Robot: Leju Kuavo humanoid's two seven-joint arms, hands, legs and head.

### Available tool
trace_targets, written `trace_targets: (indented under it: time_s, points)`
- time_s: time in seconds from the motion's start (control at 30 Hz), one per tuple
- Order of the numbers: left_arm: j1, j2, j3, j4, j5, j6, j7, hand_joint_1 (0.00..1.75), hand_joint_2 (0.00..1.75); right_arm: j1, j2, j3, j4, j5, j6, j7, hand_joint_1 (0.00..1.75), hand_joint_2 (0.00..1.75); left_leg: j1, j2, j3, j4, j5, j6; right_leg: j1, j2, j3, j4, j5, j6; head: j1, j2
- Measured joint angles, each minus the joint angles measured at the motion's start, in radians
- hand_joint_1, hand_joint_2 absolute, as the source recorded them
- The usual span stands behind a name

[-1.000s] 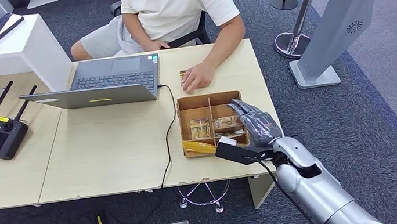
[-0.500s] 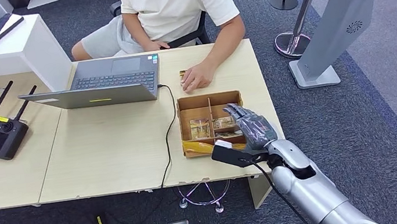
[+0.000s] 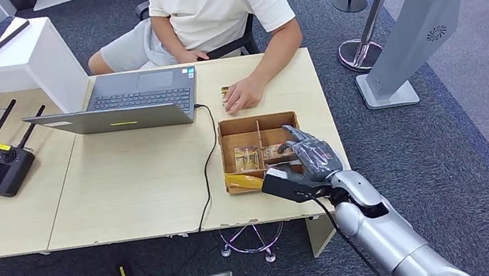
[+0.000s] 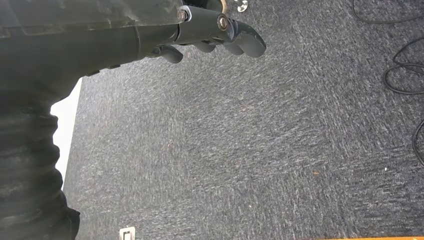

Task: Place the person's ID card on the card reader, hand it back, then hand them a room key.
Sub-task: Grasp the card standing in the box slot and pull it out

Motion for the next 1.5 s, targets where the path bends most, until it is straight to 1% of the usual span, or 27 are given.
trace_targets:
  time_s: [0.23, 0.33, 0.47, 0.67, 0.8, 0.93, 1.13, 1.23, 1.37, 1.5]
  points:
    - [0.0, 0.0, -0.001, 0.0, 0.0, 0.0, 0.0, 0.0, 1.75, -0.008, 0.0, 0.0, 0.017, -0.001, -0.003, 0.0, 1.53, 1.75, 0.0, 0.0, 0.0, 0.0, 0.0, 0.0, 0.0, 0.0, 0.0, 0.0, 0.0, 0.0, 0.0, 0.0]
    - [0.0, 0.0, -0.001, 0.0, -0.001, 0.0, 0.0, 0.0, 1.75, -0.01, 0.0, 0.0, 0.023, -0.002, -0.004, 0.0, 1.58, 1.75, 0.0, 0.0, 0.0, 0.0, 0.0, 0.0, 0.0, 0.0, 0.0, 0.0, 0.0, 0.0, 0.0, 0.0]
    - [-0.001, 0.0, -0.002, 0.0, -0.001, 0.0, 0.0, 0.0, 1.75, -0.013, 0.0, 0.0, 0.031, -0.003, -0.013, 0.0, 1.73, 1.75, 0.0, 0.0, 0.0, 0.0, 0.0, 0.0, 0.0, 0.0, 0.0, 0.0, 0.0, 0.0, 0.0, 0.0]
    - [-0.002, 0.0, -0.003, 0.0, -0.002, 0.003, 0.0, 0.0, 1.75, -0.022, 0.0, -0.005, 0.034, -0.009, -0.08, -0.008, 1.75, 1.75, 0.0, 0.0, 0.0, 0.0, 0.0, 0.0, 0.0, 0.0, 0.0, 0.0, 0.0, 0.0, 0.0, 0.0]
    - [0.0, 0.0, -0.004, 0.0, -0.001, 0.005, -0.005, 0.0, 1.75, -0.041, 0.0, -0.032, 0.017, -0.019, -0.111, -0.023, 1.75, 1.75, 0.0, 0.0, 0.0, 0.0, 0.0, 0.0, 0.0, 0.0, 0.0, 0.0, 0.0, 0.0, 0.0, 0.0]
    - [0.002, -0.001, -0.004, 0.0, -0.002, 0.009, -0.013, 0.0, 1.75, -0.09, -0.005, -0.077, -0.029, -0.029, -0.107, -0.029, 1.75, 1.75, 0.0, 0.001, 0.001, 0.0, 0.0, 0.0, 0.0, 0.002, 0.0, 0.0, 0.0, 0.0, 0.0, 0.0]
    - [0.003, -0.001, -0.005, 0.0, -0.014, 0.011, -0.014, 0.0, 1.75, -0.192, -0.032, -0.162, -0.123, -0.054, -0.062, -0.03, 1.73, 1.75, 0.0, 0.001, 0.001, 0.0, 0.0, 0.0, 0.0, 0.002, 0.0, 0.0, 0.0, 0.0, 0.0, 0.0]
    - [0.003, -0.002, -0.006, 0.0, -0.023, 0.007, -0.014, 0.0, 1.75, -0.244, -0.048, -0.191, -0.147, -0.056, -0.05, -0.038, 1.74, 1.75, 0.0, 0.001, 0.001, 0.0, 0.0, 0.0, 0.0, 0.002, 0.0, 0.0, 0.0, 0.0, 0.0, 0.0]
    - [-0.001, -0.002, -0.01, 0.0, -0.039, 0.0, -0.014, 0.0, 1.75, -0.329, -0.054, -0.2, -0.131, -0.037, -0.053, -0.081, 1.75, 1.75, 0.0, 0.001, 0.0, 0.0, 0.0, 0.0, 0.0, 0.002, 0.0, 0.0, 0.0, 0.0, 0.0, 0.0]
    - [-0.01, -0.002, -0.02, 0.0, -0.05, -0.01, -0.014, 0.0, 1.75, -0.423, -0.039, -0.191, -0.039, -0.012, -0.083, -0.142, 1.75, 1.75, 0.0, 0.001, 0.0, 0.0, 0.001, 0.0, 0.0, 0.002, 0.0, 0.001, 0.0, 0.0, 0.0, 0.0]
